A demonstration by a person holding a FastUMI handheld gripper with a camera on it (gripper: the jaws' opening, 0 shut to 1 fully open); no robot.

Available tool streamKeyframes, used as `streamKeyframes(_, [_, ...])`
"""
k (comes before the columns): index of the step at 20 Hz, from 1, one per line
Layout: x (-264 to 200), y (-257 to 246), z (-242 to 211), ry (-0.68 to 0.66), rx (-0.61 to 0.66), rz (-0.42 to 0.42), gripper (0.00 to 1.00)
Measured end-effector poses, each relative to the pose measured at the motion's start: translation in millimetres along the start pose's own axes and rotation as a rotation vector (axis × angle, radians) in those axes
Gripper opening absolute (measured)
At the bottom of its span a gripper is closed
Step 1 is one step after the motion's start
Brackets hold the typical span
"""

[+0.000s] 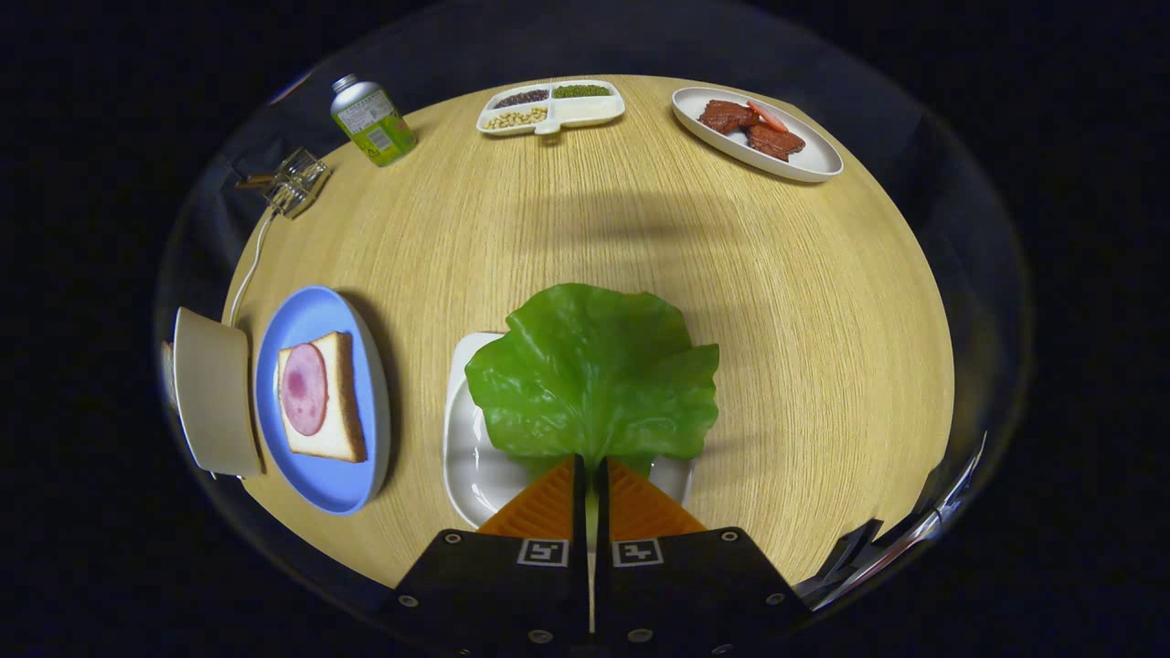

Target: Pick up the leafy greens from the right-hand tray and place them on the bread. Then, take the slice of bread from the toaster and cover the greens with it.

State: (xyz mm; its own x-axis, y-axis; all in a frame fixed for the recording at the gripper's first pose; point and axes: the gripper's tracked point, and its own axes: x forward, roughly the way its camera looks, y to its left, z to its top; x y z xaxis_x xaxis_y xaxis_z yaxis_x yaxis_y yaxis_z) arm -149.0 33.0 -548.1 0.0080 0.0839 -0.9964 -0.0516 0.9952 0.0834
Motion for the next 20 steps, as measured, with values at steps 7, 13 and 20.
streamKeyframes(7, [-38.3,34.8,15.5,-0.082,-0.021,0.059,0.03])
streamKeyframes(13, [-68.6,72.3,30.0,-0.137,-0.064,0.125,0.03])
streamKeyframes(20, [-78.6,124.3,31.9,-0.145,-0.155,0.179,0.03])
